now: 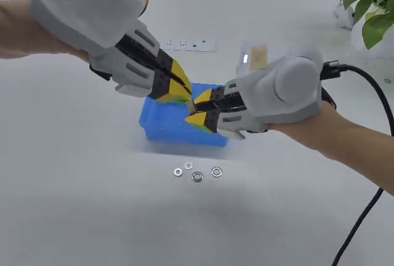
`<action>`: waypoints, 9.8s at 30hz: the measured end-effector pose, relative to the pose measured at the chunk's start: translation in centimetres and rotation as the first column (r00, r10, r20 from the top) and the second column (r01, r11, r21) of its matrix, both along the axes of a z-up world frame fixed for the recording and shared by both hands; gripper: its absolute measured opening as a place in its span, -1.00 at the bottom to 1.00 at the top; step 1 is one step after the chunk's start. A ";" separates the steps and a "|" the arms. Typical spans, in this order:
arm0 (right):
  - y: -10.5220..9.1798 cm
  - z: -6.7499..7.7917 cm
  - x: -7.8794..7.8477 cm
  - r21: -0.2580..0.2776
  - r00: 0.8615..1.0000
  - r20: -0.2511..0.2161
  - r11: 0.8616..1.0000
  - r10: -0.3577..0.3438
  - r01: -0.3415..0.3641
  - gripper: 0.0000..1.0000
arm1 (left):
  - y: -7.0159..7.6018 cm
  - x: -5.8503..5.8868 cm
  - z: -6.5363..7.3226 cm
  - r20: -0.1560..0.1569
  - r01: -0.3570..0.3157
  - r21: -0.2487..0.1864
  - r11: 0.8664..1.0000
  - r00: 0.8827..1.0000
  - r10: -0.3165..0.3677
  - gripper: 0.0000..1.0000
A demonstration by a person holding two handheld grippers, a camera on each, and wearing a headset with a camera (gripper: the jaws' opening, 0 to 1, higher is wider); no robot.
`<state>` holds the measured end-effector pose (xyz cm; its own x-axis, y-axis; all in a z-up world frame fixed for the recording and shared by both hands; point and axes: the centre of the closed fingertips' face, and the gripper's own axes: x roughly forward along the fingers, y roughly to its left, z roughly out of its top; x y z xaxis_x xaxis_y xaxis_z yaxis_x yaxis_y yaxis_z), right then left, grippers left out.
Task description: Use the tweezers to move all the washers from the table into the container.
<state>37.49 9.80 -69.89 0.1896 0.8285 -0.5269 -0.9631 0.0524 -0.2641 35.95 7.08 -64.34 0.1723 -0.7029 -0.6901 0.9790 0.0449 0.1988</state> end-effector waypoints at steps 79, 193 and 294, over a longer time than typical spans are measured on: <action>-0.8 -7.5 -3.3 -0.001 0.989 -0.144 1.000 -0.024 0.024 -0.77 | -0.9 -2.7 -7.1 -0.156 -0.004 0.045 0.999 0.988 0.011 -0.89; 0.7 -6.6 7.9 -0.034 0.995 -0.078 0.997 -0.066 0.064 -0.80 | 0.4 8.4 -6.9 -0.160 -0.009 0.021 1.000 0.987 0.012 -0.86; 2.0 -7.5 -3.2 -0.038 0.988 -0.144 0.998 0.046 -0.052 -0.78 | 1.6 -3.0 -7.4 -0.219 -0.020 0.050 0.999 0.975 0.031 -0.86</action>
